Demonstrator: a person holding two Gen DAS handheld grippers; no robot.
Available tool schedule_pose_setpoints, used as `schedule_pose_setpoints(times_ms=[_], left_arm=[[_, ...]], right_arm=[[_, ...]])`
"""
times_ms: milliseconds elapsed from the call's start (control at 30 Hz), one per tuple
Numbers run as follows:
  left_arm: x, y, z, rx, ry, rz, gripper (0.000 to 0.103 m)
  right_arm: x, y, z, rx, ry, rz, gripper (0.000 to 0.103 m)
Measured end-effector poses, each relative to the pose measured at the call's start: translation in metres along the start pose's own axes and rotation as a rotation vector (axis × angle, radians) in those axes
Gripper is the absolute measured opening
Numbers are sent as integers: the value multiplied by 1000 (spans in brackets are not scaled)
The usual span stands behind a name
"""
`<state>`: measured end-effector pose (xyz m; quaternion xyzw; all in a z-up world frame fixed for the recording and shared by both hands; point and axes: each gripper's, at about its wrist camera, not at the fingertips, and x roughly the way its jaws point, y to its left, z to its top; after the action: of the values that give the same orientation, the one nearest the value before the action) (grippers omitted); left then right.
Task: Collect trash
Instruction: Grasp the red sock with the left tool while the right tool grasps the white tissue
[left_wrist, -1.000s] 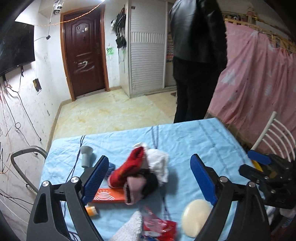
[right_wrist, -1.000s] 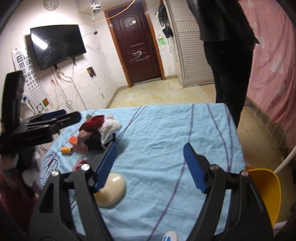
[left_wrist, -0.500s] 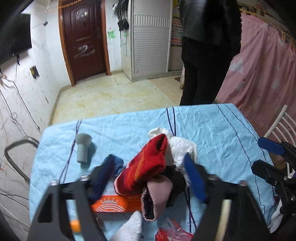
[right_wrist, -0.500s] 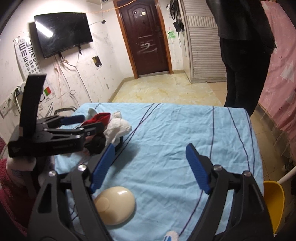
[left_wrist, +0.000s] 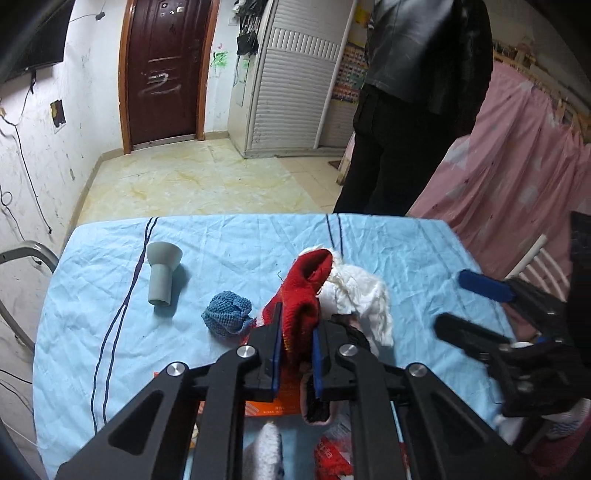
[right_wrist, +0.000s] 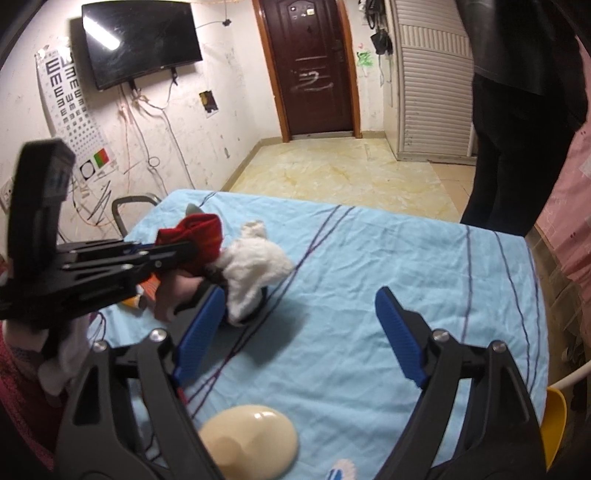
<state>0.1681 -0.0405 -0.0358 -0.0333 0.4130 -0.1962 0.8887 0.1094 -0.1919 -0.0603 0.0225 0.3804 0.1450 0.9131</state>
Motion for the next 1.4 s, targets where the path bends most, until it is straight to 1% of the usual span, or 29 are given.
schedule_pose_setpoints(times_ms=[200, 400, 633, 767, 833, 867, 933, 967, 1000, 1033, 1200, 1400], left_arm=[[-29, 14, 1, -46, -63, -66, 4], [-53, 25, 0, -65, -117, -86, 4], [-66, 37, -2, -83, -160, -101, 4], [-64, 43, -2, -92, -163, -107, 4], [-62, 45, -3, -90, -161, -110, 4], [-63, 46, -4, -90, -161, -112, 4], [-64, 45, -6, -86, -162, -114, 4], [-66, 44, -6, -87, -165, -114, 4], [-66, 44, -7, -88, -165, -115, 4], [-66, 43, -7, -89, -164, -115, 4], [-71, 35, -9, -76, -163, -110, 4], [-82, 23, -13, -56, -176, -86, 4]], right_arm=[[24, 10, 14, -9, 31, 19, 80], [48, 10, 30, -13, 64, -4, 80], [78, 14, 41, -18, 128, 20, 80], [97, 18, 44, -8, 183, 21, 79], [104, 17, 42, -4, 209, 23, 62], [108, 18, 41, 0, 225, 29, 59], [110, 19, 40, -4, 229, 24, 41], [109, 19, 40, -5, 224, 15, 35], [109, 19, 40, -7, 218, 6, 25], [108, 20, 40, -10, 209, -3, 21], [97, 22, 41, -18, 174, -11, 20], [71, 17, 43, 0, 117, 6, 20]])
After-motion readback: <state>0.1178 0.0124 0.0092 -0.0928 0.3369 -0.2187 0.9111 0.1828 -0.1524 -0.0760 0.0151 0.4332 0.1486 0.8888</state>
